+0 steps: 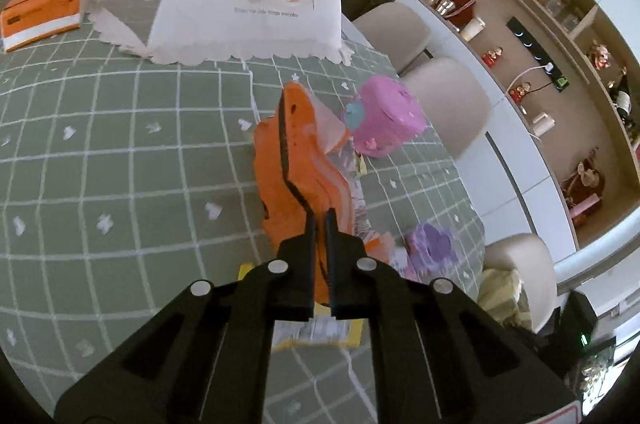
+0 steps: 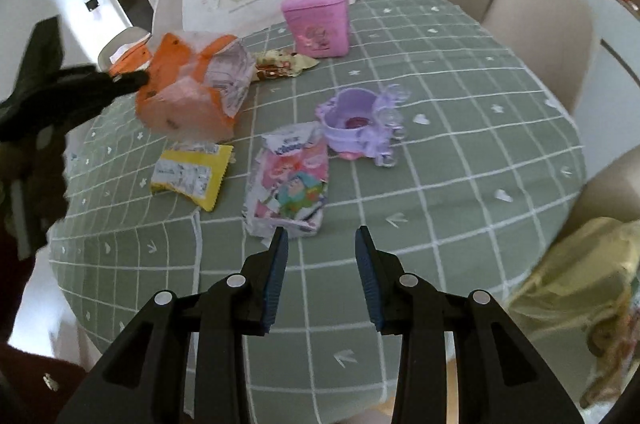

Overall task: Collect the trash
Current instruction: 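Grasp the orange bag with the left tool while the right grasps the pink Kleenex packet, then lift and carry the orange bag and pink Kleenex packet over the yellow bag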

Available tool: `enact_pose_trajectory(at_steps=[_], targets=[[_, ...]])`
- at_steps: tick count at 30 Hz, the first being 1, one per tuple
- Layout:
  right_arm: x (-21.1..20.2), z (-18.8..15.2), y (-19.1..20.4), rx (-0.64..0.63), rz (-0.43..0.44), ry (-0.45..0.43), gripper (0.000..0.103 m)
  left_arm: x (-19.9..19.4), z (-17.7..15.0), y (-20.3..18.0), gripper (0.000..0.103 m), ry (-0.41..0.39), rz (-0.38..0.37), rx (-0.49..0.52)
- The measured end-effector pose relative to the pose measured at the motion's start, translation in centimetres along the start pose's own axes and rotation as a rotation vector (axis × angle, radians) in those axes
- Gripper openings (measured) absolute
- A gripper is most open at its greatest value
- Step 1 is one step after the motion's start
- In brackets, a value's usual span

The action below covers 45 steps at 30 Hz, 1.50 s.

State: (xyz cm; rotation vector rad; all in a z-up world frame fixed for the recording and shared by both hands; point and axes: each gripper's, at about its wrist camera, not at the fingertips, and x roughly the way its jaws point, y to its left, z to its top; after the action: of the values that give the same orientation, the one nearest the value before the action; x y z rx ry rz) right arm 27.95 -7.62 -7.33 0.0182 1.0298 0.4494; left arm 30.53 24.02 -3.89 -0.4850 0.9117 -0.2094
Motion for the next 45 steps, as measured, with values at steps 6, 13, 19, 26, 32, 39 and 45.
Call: enact_pose_trajectory(at_steps=[6,13,19,26,32,39,45], targets=[[3.1,1.5,0.4,0.015,0.043,0.008,0.034,-2.1,-2.3,1.1,0.004,0.032,0.012,-0.001],[7.6,3.4,0.7,0.047,0.011,0.03,0.034,-3.2,-4.3,3.3,0.023,0.056,0.036,-0.048],[8.9,3.8,1.8,0.015,-0.001,0.026,0.039,-3.4,-4.2,4.7,0.033,0.05,0.069,-0.074],[9.6,3.9,3.4,-0.042,-0.017,0.013,0.061,-2.2,-3.8,4.9,0.036,0.076,0.071,-0.058],[10.0,3.1,5.4,-0.201,-0.115,0.009,0.06,-1.6,-3.4,5.1,0.042,0.091,0.059,-0.043],[6.5,3.5,3.7,-0.077,-0.121,-0.048,0.009,-0.5,-3.3,5.4,0.043,0.118,0.03,-0.047],[1.1,3.4,1.9,0.003,-0.13,-0.13,0.008,1.5,-3.9,4.9,0.044,0.148,0.025,-0.071]])
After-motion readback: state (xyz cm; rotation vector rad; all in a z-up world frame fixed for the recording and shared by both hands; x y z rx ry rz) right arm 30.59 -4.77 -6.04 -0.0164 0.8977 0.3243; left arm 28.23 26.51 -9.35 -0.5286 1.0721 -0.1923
